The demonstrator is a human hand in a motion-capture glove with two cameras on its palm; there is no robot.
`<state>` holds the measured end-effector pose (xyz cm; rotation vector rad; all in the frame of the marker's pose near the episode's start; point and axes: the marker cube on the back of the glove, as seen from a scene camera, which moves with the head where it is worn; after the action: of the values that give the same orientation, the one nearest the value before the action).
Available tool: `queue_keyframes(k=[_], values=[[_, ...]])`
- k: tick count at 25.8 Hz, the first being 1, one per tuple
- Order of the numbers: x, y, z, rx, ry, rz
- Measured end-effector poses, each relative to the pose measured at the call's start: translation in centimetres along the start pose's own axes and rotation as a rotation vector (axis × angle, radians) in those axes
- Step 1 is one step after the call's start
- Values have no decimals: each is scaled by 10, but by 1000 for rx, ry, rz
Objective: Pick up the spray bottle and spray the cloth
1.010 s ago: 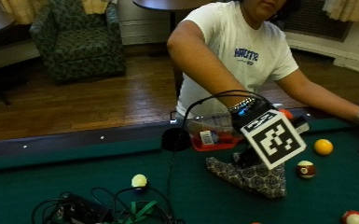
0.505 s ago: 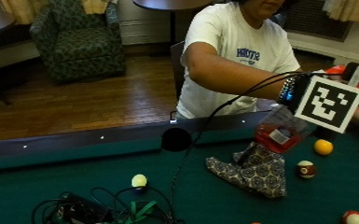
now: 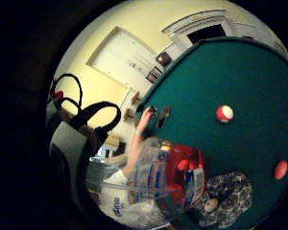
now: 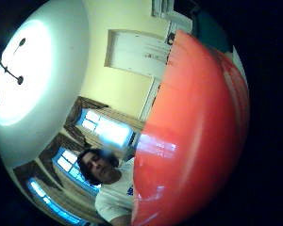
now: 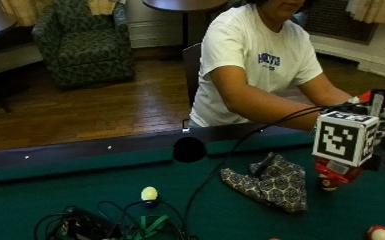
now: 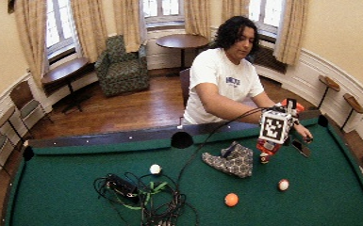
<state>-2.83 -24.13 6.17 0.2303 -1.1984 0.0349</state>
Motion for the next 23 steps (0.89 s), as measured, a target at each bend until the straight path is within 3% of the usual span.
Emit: queue_keyframes(k=[12,23], values=[[94,20,8,161,53,34],[106,26,13,217,15,19]])
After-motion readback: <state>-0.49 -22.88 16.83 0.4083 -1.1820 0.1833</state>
